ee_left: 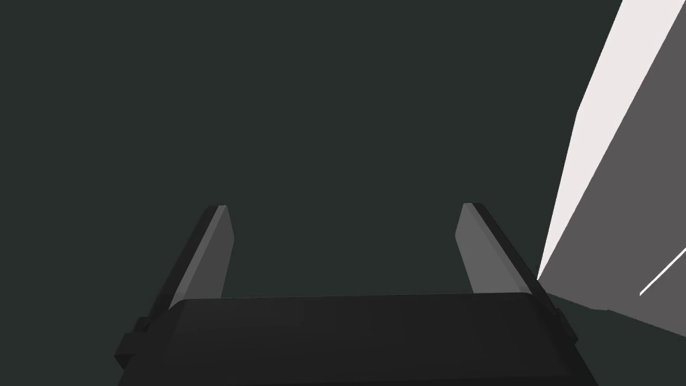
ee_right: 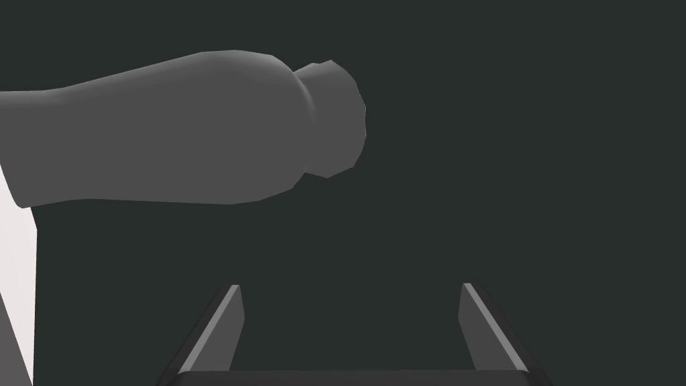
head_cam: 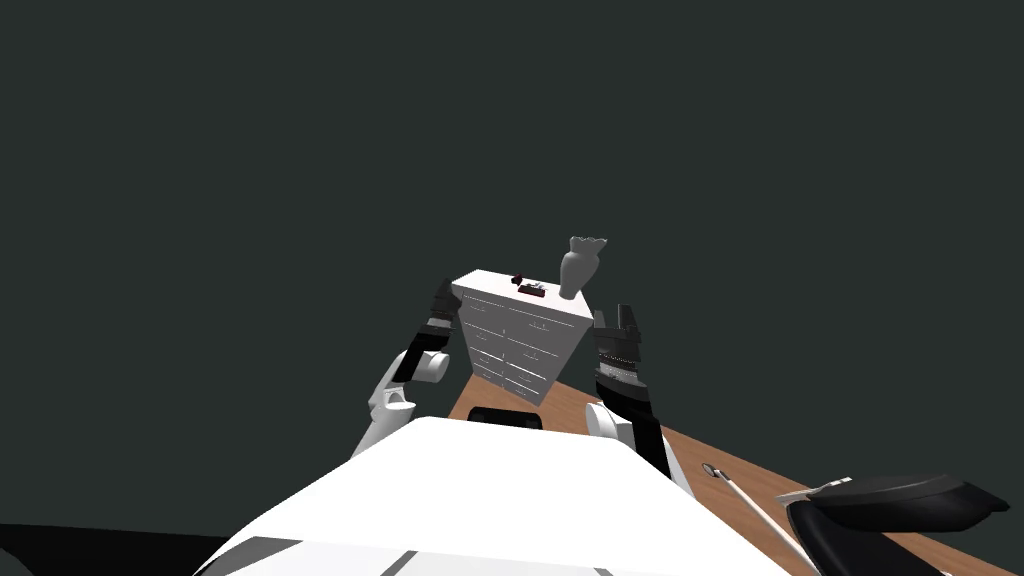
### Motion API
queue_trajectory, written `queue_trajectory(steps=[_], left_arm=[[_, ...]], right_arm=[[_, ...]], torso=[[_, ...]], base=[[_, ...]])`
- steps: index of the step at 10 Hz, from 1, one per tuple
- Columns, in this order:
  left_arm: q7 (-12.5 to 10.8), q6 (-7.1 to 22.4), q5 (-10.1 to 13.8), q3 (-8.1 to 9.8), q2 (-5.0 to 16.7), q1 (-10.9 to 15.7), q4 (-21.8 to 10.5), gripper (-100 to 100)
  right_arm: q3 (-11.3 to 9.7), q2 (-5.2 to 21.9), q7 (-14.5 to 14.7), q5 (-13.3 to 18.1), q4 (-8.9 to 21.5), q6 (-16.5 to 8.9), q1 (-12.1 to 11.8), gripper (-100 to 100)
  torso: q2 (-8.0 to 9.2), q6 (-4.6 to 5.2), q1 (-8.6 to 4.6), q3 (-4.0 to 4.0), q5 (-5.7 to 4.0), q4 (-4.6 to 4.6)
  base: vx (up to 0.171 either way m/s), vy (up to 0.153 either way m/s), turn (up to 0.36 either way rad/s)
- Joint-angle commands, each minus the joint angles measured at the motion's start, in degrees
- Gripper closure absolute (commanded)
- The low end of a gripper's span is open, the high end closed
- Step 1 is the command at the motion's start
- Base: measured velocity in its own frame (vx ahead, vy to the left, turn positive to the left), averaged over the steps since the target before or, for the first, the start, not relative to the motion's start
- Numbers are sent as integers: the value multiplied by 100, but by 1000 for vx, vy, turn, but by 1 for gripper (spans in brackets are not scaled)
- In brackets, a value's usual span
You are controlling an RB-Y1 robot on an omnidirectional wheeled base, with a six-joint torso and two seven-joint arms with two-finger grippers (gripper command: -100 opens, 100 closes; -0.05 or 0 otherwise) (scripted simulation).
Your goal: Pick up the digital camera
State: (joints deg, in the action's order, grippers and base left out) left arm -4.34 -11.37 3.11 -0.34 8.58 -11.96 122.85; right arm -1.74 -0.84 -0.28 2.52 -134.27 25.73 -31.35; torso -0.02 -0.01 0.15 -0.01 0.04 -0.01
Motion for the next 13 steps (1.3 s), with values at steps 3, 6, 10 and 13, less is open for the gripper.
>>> queue_trajectory(steps=[3,6,10,13], left_arm=[[-272,629,174,-14,151,618,-305,-100],[-409,1101,262,-23,225,1118,-449,-100],[-692,1706,446,-44,374,1752,-761,-100],[-838,2159,541,-57,449,2195,-928,-100]], right_arm=[[0,0,0,0,0,0,0,0],[0,0,0,0,0,0,0,0],[0,0,0,0,0,0,0,0],[0,0,0,0,0,0,0,0]], torso=[[0,0,1,0,0,0],[-3,1,-1,-2,0,-1],[-2,0,-6,-1,-1,-1],[-3,-2,-9,-2,-1,-1]], base=[[-6,44,-72],[0,37,-55],[2,29,-63],[4,25,-39]])
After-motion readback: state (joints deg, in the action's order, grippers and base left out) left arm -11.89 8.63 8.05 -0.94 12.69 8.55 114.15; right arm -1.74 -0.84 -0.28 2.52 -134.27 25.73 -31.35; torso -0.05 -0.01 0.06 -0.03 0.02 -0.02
